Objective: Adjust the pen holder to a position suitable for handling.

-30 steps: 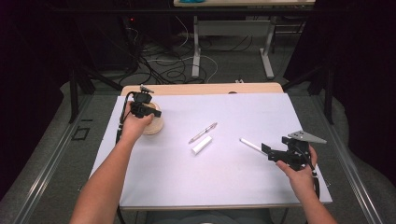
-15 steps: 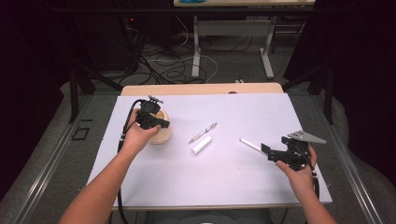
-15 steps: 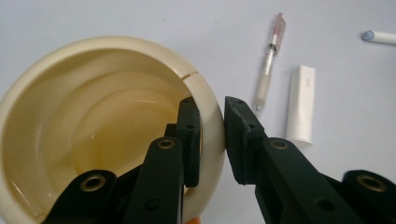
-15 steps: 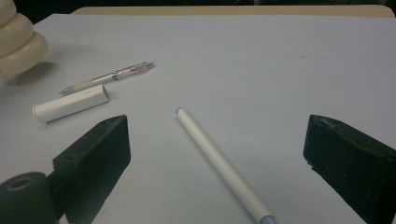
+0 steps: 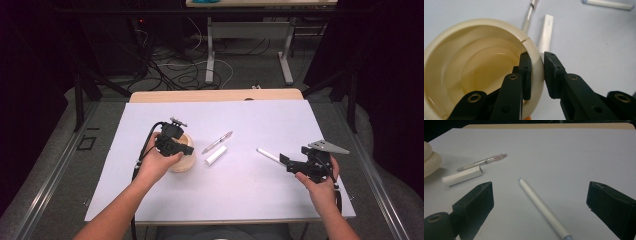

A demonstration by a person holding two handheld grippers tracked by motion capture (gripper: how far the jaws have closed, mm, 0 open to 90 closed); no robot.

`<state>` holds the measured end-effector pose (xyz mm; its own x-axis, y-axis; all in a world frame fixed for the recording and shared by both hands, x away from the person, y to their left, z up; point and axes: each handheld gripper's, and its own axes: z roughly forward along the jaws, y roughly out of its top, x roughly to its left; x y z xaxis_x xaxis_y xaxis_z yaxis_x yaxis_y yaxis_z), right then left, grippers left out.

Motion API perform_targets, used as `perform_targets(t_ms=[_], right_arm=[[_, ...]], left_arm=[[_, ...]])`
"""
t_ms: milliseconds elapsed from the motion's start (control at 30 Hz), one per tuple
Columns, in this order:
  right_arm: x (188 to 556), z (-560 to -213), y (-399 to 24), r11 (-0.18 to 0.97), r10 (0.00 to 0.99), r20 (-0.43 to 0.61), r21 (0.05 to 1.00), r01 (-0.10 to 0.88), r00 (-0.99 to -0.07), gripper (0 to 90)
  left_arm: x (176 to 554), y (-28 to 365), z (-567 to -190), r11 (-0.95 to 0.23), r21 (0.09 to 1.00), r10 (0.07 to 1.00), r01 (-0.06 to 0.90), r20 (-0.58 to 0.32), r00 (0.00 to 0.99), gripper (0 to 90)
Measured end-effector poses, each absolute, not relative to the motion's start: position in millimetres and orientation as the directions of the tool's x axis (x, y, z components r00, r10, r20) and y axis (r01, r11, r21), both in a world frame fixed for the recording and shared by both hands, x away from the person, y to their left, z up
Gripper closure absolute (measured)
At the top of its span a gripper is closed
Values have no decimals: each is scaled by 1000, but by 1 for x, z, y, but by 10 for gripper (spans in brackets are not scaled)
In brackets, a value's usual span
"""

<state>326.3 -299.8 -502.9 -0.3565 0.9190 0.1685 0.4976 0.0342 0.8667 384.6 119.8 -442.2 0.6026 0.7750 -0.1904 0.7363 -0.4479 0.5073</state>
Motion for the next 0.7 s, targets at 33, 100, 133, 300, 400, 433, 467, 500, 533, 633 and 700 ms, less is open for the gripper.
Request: perform_targets(t_ms=[33,100,133,300,400,433,467,500,533,633,700], right_arm=[[326,-503,-300,34,919,168,867,498,-357,71],[326,-503,-300,34,917,170,868,495,-361,71],[326,-503,-300,34,917,170,868,495,-361,71],[326,-503,-300,35,920,169,865,501,-355,71],[325,-503,-299,22,918,182,864,503,-352,71],[325,-503,-299,22,918,182,864,503,-352,71],[325,-503,-299,21,918,183,864,503,-351,71],[325,-503,-299,20,918,184,864,504,-352,71],[325,-503,-299,20,918,184,863,505,-352,71],[326,-504,-299,25,919,178,864,503,-351,71],[326,-504,-298,20,920,183,861,508,-347,71]], left_arm=[[382,119,-443,-445,509,774,737,-197,602,775],[375,116,-443,-431,509,775,745,-214,594,775],[372,114,-443,-423,513,774,747,-224,592,775],[357,106,-443,-435,509,765,743,-227,603,775],[350,101,-445,-445,503,761,741,-224,609,776],[348,100,-446,-448,503,759,739,-222,612,776],[346,99,-447,-452,503,756,737,-221,616,776],[343,97,-448,-450,496,759,743,-227,611,776],[340,95,-450,-433,494,765,753,-241,598,776],[334,86,-454,-465,479,746,745,-242,621,776],[333,83,-454,-467,475,743,746,-246,622,776]])
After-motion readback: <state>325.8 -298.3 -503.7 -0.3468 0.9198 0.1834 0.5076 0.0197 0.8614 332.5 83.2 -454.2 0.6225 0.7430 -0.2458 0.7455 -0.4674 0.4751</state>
